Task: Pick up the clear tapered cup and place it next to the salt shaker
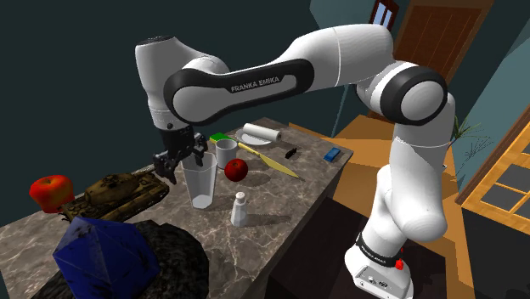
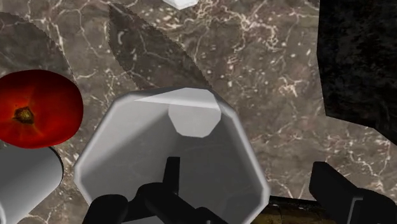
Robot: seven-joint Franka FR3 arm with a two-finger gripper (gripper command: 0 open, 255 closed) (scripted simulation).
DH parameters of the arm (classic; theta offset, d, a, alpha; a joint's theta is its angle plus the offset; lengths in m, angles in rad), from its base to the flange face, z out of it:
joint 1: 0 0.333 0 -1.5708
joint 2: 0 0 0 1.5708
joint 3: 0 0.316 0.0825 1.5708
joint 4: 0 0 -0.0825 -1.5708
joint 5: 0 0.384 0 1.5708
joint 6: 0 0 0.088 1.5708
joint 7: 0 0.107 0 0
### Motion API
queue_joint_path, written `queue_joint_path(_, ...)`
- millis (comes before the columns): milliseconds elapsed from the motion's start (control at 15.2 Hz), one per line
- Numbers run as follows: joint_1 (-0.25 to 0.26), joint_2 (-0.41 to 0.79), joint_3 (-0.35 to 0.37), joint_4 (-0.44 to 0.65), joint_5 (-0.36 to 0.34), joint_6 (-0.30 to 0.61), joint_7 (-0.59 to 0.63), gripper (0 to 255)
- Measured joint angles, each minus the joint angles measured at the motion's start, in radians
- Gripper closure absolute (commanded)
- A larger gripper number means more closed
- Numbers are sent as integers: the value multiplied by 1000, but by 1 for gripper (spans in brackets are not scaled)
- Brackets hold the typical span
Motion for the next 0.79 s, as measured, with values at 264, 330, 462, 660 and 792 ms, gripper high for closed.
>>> queue_joint_path(264, 5, 3, 2, 72, 1, -68, -2, 0)
queue_joint_path(330, 9, 10, 4, 108, 0, -98, -1, 0)
queue_joint_path(462, 10, 12, 5, 135, 0, -123, -2, 0)
queue_joint_path(660, 10, 11, 5, 141, 1, -130, -3, 0)
queue_joint_path(792, 10, 11, 5, 141, 1, -131, -3, 0)
